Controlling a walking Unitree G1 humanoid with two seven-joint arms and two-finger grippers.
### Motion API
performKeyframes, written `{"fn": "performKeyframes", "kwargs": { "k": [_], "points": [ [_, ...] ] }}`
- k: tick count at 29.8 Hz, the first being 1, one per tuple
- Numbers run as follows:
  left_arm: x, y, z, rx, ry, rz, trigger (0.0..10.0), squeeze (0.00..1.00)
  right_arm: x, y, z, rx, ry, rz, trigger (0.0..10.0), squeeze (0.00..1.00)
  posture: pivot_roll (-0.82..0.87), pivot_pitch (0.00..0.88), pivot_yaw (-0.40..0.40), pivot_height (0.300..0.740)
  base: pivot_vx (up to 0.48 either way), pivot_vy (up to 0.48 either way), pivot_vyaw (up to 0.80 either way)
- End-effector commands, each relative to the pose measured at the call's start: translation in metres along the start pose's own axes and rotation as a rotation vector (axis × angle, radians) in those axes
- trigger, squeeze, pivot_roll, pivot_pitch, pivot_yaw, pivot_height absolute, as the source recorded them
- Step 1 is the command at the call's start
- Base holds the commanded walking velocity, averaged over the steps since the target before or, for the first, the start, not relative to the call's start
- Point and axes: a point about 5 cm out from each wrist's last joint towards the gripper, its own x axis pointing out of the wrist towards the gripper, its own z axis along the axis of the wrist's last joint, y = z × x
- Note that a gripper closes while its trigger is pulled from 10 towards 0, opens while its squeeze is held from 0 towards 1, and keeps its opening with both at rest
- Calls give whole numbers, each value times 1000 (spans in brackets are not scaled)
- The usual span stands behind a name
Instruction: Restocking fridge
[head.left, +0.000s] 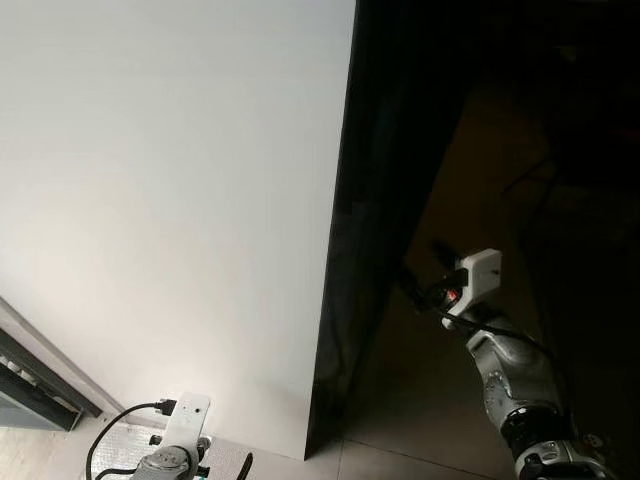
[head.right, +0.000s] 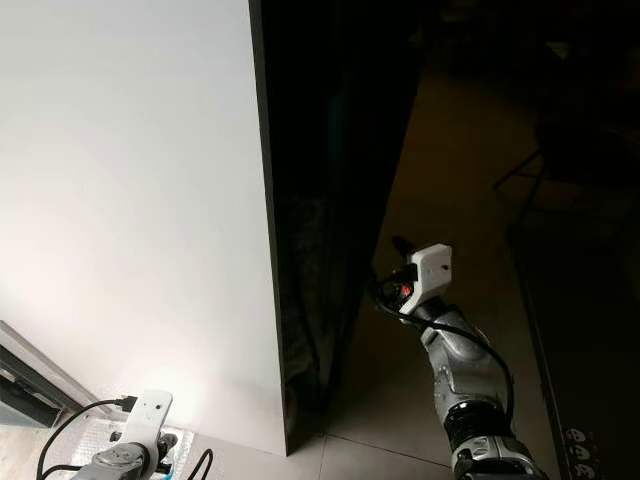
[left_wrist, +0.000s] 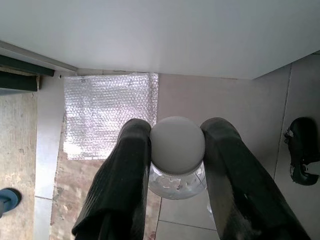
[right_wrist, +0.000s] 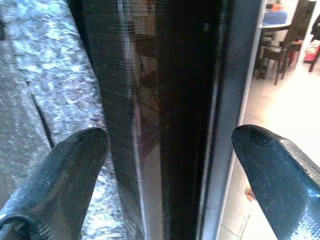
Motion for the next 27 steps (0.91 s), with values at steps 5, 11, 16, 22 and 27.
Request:
{"fn": "performKeyframes", "kwargs": {
  "k": [5, 11, 16, 22, 27],
  "points": [
    [0, 0, -2, -3, 7, 9, 10000, 0, 1, 1, 2, -4, 2, 35, 10000, 1000, -120, 0, -58, 740, 0, 0, 0],
    [0, 0, -1, -4, 4, 9, 10000, 0, 5, -1, 3, -19, 15, 13, 10000, 0, -119, 5, -61, 740, 0, 0, 0],
    [0, 0, 0, -6, 2, 12, 10000, 0, 11, -1, 6, -5, 16, 29, 10000, 0, -117, 16, -63, 740, 0, 0, 0],
    [0, 0, 0, -8, 4, 13, 10000, 0, 14, 3, 6, 27, 32, 88, 10000, 0, -116, 20, -64, 740, 0, 0, 0],
    [0, 0, 0, -8, 4, 13, 10000, 0, 16, 3, 6, 8, 45, 93, 10000, 0, -116, 20, -64, 740, 0, 0, 0]
  ]
}}
